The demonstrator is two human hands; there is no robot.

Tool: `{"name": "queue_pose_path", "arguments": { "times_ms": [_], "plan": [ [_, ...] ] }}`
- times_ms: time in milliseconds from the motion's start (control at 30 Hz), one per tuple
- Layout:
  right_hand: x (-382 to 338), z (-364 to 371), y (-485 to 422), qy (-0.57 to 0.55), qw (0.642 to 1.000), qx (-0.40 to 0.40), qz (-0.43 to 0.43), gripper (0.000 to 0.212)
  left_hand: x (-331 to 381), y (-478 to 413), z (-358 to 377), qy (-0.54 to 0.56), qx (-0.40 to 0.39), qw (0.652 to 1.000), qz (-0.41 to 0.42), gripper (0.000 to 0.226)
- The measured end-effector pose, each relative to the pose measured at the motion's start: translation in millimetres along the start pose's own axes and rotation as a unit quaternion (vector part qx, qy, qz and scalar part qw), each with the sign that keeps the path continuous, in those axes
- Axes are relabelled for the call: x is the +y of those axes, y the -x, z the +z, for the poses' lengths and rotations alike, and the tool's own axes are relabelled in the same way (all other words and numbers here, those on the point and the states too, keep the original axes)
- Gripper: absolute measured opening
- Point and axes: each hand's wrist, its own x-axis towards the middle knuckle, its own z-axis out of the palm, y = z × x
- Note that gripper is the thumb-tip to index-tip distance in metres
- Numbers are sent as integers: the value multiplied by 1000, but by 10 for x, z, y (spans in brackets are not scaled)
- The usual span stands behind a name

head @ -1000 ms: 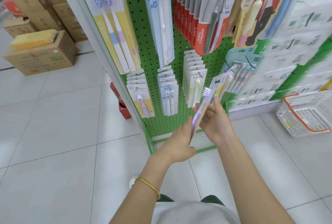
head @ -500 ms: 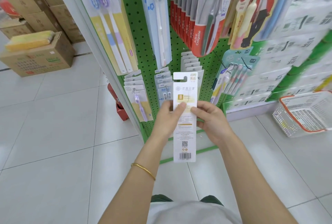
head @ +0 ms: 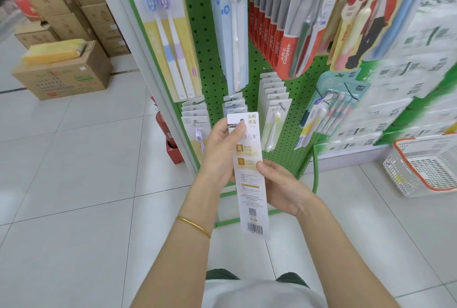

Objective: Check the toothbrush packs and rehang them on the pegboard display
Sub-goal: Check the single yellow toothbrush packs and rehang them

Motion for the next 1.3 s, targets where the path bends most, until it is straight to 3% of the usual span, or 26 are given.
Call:
{"name": "queue_pose_path", "arguments": {
  "times_ms": [100,200,267,367,567,733,900,1067,1300],
  "plan": [
    [84,67,-51,26,998,-53,8,95,5,13,-120,42,-38,998,-10,26],
    [108,149,-128,50,996,-68,16,88,52,53,-237,63,-43,997,-10,16],
    [128,201,-201,82,996,-36,14,77,86,86,-308,44,-9,999,-11,17],
    [184,334,-373,179,981,80,-1,65,82,85,-491,-35,68,997,26,24],
    [295,641,-716,432,854,290,-25,67,101,41,-702,-147,160,972,91,6],
    [372,758,-882,541,777,322,-8,69,46,-100,-828,-202,202,954,90,19],
    [351,835,-1042,625,705,335,-14,64,34,-256,-848,-210,221,948,91,16],
    [382,833,-1221,632,697,339,4,57,10,-382,-920,-239,225,942,75,23],
    [444,748,-1426,626,695,354,8,58,-93,-577,-1057,-326,199,922,60,10]
  ]
}}
